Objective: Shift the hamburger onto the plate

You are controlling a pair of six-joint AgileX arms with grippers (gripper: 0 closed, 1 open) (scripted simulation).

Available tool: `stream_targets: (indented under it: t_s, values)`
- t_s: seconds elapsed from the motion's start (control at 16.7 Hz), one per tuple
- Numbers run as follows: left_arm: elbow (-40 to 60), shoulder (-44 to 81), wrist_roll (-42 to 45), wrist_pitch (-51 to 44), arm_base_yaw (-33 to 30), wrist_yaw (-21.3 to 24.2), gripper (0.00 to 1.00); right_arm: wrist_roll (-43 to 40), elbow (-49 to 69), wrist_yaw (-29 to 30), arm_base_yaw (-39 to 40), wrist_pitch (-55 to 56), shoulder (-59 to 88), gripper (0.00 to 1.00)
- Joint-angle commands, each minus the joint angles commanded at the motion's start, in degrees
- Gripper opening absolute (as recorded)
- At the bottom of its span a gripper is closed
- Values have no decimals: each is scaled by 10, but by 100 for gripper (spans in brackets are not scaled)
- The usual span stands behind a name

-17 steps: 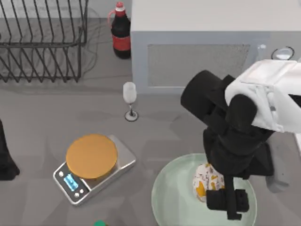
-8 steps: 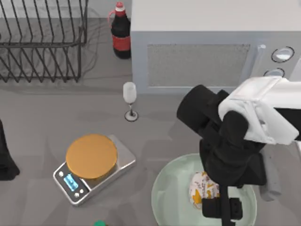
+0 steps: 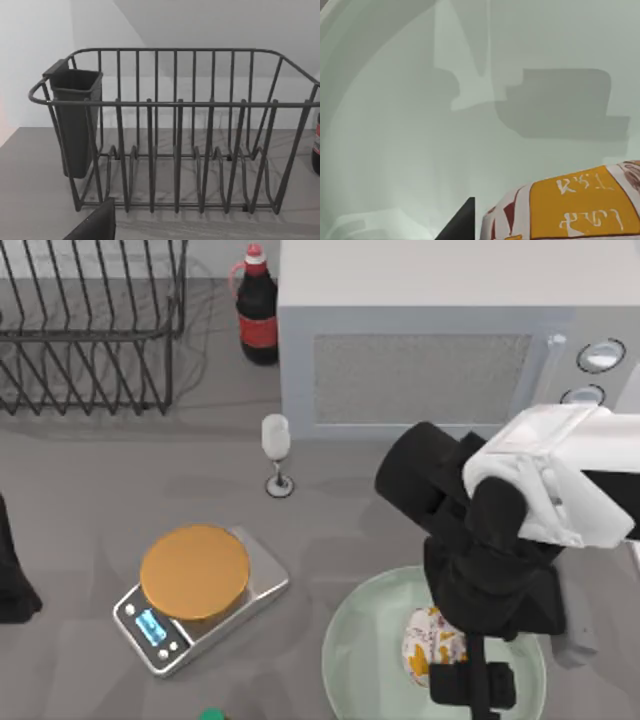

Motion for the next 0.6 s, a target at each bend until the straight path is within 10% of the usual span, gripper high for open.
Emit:
stream_targets:
  t_s: [0.24, 0.6]
  values:
    - [0, 0, 0, 0, 0, 0, 100, 0, 0, 0, 0, 0, 0, 98]
    - [0, 0, 0, 0, 0, 0, 100, 0, 0, 0, 0, 0, 0, 100]
